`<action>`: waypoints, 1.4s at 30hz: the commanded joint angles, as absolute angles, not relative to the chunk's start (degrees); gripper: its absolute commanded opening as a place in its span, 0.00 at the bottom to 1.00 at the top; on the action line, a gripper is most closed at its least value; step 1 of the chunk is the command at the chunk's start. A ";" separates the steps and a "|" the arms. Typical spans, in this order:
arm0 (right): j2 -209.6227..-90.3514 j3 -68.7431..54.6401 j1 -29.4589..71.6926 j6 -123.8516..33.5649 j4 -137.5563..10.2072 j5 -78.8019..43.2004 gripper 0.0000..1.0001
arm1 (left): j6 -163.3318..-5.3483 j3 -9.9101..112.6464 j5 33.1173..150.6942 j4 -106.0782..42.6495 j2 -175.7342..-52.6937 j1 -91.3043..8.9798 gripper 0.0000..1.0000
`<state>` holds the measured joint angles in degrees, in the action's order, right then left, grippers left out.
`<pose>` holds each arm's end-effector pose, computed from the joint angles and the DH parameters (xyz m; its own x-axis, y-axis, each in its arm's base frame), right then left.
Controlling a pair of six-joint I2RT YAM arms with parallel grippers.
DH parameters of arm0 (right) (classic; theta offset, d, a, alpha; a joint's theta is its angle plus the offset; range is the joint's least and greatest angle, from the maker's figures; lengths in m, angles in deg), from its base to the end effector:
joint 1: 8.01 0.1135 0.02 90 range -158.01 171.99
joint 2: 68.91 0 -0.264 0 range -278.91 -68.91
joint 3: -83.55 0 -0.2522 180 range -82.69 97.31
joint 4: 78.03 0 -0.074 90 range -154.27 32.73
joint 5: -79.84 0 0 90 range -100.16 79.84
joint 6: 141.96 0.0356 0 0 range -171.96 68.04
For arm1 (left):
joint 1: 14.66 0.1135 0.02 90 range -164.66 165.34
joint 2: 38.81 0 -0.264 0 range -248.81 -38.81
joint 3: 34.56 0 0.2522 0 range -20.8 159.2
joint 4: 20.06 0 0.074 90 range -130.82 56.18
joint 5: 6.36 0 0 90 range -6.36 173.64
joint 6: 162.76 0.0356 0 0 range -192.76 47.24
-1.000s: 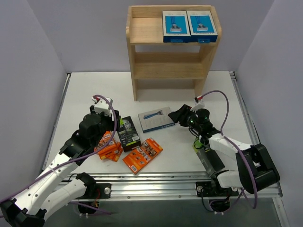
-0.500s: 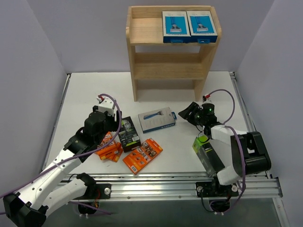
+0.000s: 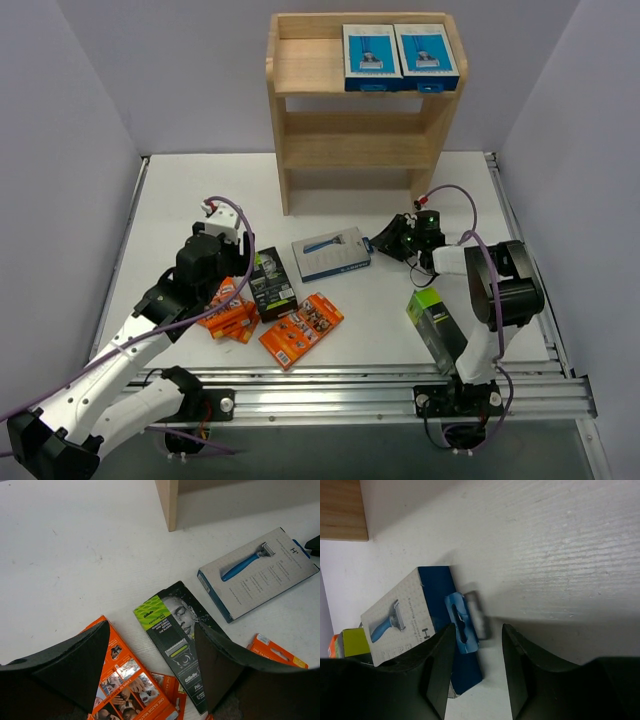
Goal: Place and organize the shaving razors onto the shelf
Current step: Grab a shaving razor with the right arm
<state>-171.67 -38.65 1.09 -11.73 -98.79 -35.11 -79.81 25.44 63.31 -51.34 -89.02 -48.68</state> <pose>0.3469 0.0708 0.1492 -0.6470 0.4894 -0.5847 -0.1381 0.6789 0.7211 0.1723 -0.1014 0.3199 -0.3328 0.0858 -0.9391 0.2175 0.9760 0.0121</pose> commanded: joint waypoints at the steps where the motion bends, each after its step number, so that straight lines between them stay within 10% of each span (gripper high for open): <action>1: -173.40 -36.89 0.69 -10.48 -102.14 -37.66 0.38 | -79.35 28.33 63.69 -50.87 -89.17 -48.32 0.78; 29: -176.57 -41.38 0.60 -4.50 -111.64 -42.50 0.30 | -79.44 28.42 63.43 -51.05 -89.08 -48.24 0.78; 42: -173.68 -40.33 0.69 -3.70 -110.16 -44.17 0.00 | -79.35 28.42 63.34 -51.13 -88.56 -48.24 0.78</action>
